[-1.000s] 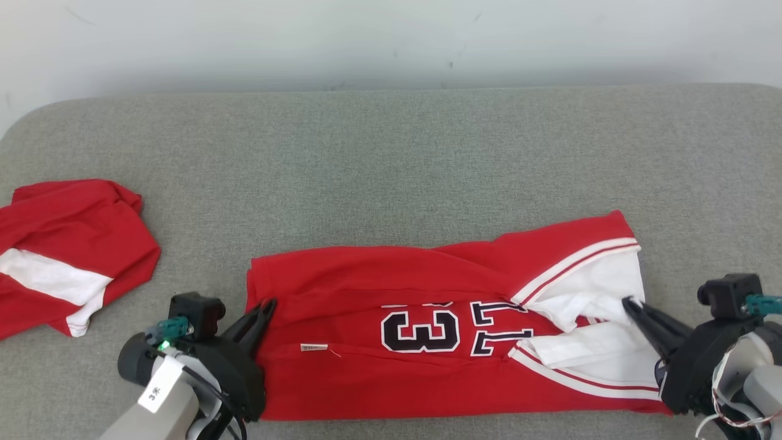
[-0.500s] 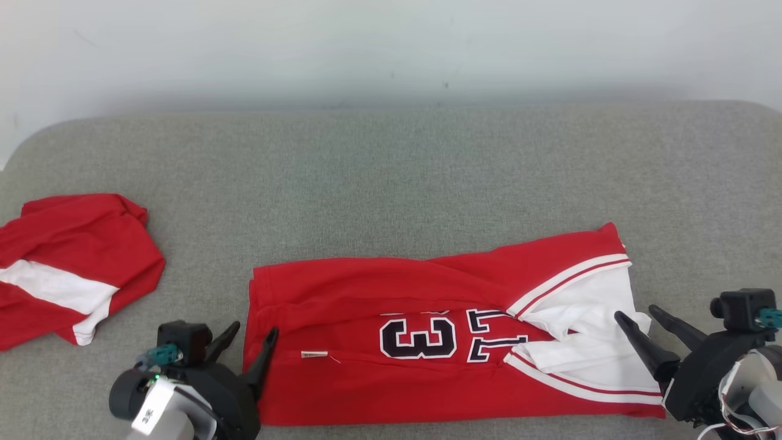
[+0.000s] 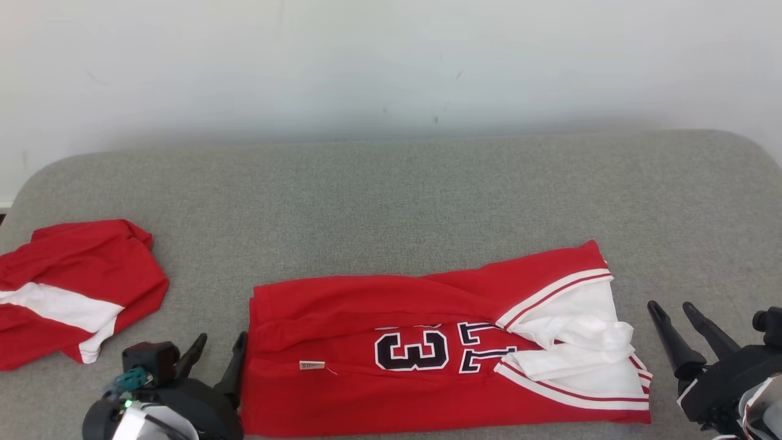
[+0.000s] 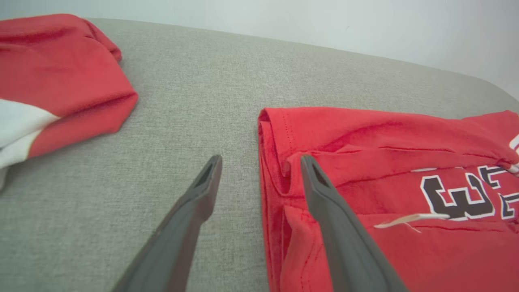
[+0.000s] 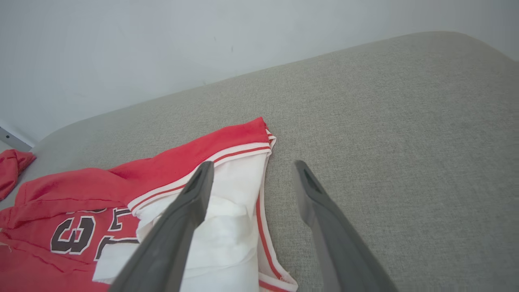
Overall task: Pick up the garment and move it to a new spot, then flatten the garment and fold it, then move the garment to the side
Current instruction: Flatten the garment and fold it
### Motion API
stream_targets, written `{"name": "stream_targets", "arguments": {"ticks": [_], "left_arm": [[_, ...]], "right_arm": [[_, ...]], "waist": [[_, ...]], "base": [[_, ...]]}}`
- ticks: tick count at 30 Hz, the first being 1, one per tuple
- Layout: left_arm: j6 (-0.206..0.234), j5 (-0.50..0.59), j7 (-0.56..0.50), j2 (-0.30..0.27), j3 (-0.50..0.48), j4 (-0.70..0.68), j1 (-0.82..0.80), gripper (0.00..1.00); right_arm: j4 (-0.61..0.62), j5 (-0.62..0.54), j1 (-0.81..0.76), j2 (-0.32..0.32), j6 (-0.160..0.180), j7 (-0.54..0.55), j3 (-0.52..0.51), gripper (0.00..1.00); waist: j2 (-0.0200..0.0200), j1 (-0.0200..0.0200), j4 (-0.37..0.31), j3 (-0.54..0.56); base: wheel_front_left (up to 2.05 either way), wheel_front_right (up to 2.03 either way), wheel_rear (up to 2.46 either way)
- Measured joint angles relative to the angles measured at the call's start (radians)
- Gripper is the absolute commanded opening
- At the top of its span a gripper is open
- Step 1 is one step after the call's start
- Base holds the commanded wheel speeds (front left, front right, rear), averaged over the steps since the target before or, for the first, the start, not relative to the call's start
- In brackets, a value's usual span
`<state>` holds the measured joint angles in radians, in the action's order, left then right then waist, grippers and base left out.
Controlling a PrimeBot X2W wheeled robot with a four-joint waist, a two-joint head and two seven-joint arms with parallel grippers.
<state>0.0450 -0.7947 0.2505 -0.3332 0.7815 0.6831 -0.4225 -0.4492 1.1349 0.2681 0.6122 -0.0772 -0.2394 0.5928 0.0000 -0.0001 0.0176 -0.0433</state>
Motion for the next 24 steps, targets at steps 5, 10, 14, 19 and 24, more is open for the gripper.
{"name": "stream_targets", "arguments": {"ticks": [5, 10, 14, 19, 24], "left_arm": [[0.048, 0.006, 0.000, -0.019, -0.061, -0.085, 0.070, 1.00], [0.071, 0.045, 0.001, -0.021, -0.102, -0.200, 0.155, 1.00], [0.079, 0.085, 0.001, -0.029, -0.132, -0.252, 0.197, 1.00], [0.079, 0.143, 0.001, -0.050, -0.192, -0.318, 0.264, 1.00], [0.079, 0.217, 0.001, -0.030, -0.309, -0.351, 0.337, 1.00]], "right_arm": [[0.015, -0.031, -0.041, -0.016, 0.045, -0.008, -0.013, 1.00], [0.034, -0.046, -0.097, -0.031, 0.083, -0.009, -0.044, 1.00], [0.043, -0.084, -0.118, -0.035, 0.111, -0.009, -0.057, 1.00], [0.076, -0.130, -0.123, -0.062, 0.140, -0.009, -0.088, 1.00], [0.096, -0.172, -0.144, -0.071, 0.157, -0.009, -0.114, 1.00]], "waist": [[0.0000, 0.0000, -0.006, 0.026], [0.0000, 0.0000, -0.008, 0.052], [0.0000, -0.0001, -0.005, 0.062], [0.0000, 0.0000, 0.000, 0.072], [0.0000, 0.0000, 0.004, 0.076]], "base": [[0.00, 0.00, 0.00], [0.00, 0.00, 0.00], [0.00, 0.00, 0.00], [0.00, 0.00, 0.00], [0.00, 0.00, 0.00]]}}
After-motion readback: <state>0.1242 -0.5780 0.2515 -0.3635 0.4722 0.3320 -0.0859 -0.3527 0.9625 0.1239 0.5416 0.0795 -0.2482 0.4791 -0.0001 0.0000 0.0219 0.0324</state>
